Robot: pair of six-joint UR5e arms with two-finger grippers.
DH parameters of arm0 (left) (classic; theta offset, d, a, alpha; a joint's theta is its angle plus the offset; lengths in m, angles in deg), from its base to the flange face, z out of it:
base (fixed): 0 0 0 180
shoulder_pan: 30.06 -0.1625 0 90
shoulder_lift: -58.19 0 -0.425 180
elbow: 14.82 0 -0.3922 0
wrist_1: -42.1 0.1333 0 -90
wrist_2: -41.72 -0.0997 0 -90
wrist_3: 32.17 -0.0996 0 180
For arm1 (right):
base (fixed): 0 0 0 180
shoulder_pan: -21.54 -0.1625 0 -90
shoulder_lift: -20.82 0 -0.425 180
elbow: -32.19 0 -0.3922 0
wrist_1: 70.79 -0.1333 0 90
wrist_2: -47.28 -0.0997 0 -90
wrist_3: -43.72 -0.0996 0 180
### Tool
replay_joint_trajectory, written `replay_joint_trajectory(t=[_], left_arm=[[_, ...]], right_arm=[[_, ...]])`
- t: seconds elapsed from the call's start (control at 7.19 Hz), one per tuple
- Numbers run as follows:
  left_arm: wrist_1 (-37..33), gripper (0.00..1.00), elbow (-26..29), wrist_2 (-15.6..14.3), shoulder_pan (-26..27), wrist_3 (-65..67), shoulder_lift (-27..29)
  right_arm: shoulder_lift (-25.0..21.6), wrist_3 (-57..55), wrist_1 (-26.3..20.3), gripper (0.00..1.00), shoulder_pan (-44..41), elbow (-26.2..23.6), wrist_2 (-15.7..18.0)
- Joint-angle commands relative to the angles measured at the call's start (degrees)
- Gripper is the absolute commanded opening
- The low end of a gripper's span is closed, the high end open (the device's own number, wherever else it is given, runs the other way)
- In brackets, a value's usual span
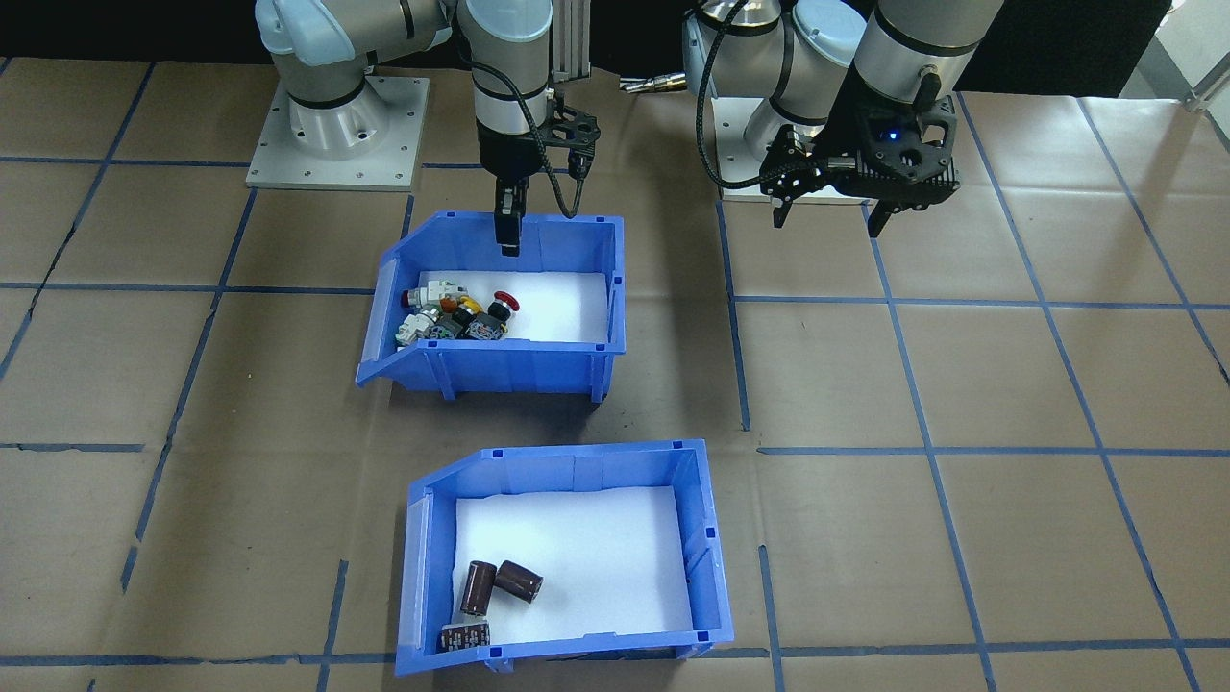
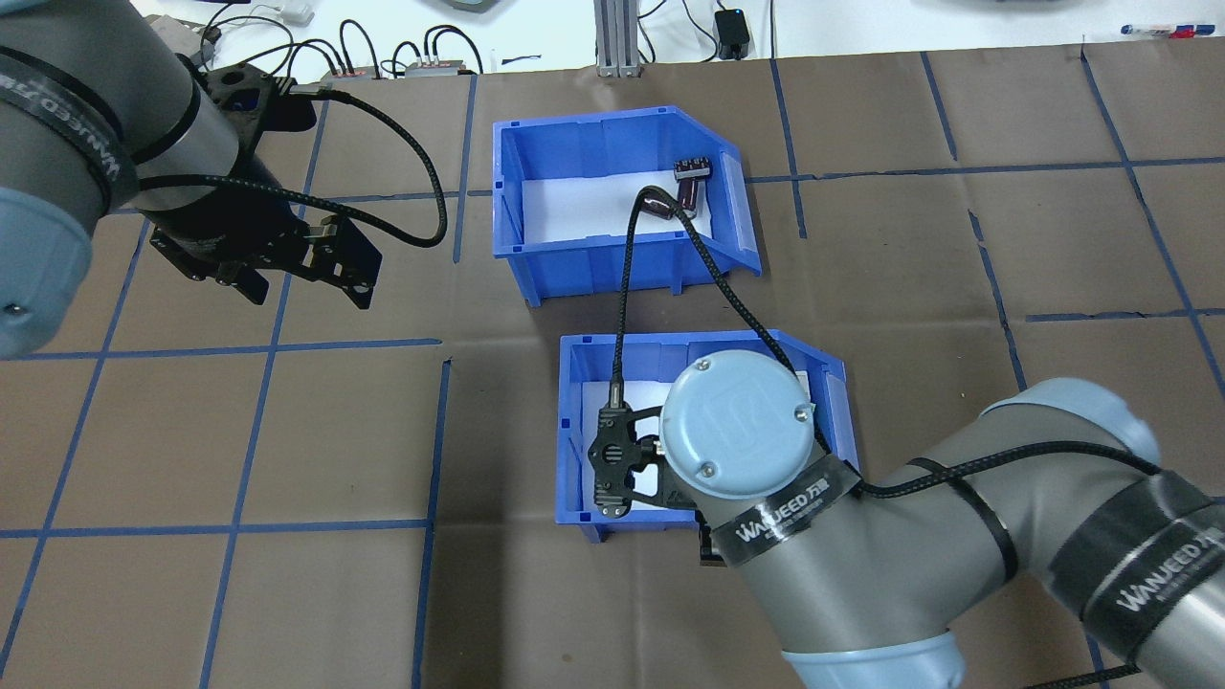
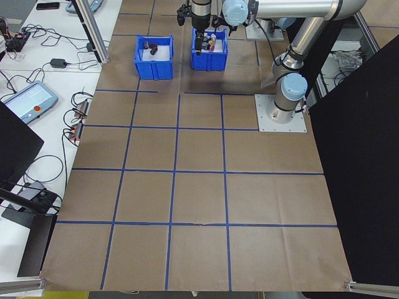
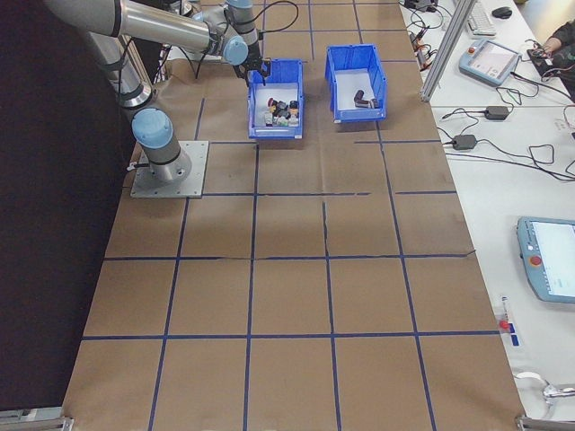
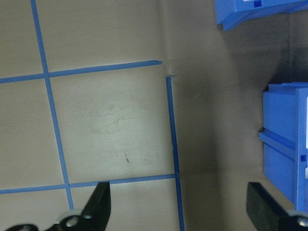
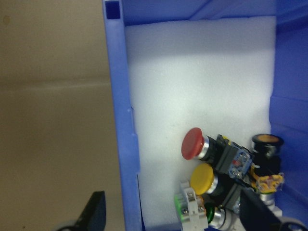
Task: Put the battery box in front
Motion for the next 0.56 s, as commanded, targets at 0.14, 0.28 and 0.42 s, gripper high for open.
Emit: replay_joint_trajectory(t=[0.14,0.28,0.42], left_arm=[[-0.20,1.00,1.65,0.05,-0.20,-0.06,1.97],[-1.42,1.00,2.53,0.05,-0.20,-0.06,2.24],[-1.52,1.00,2.54,-0.04,-0.20,-0.06,2.24]], right_arm=[[-5.11,-0.68,-13.72,1.00,14.81,9.61,-1.02],[-5.03,-5.56,-17.86,1.00,21.92,12.95,-6.07],[-4.76,-18.22,-19.38,1.00,28.17,15.59,-8.30]])
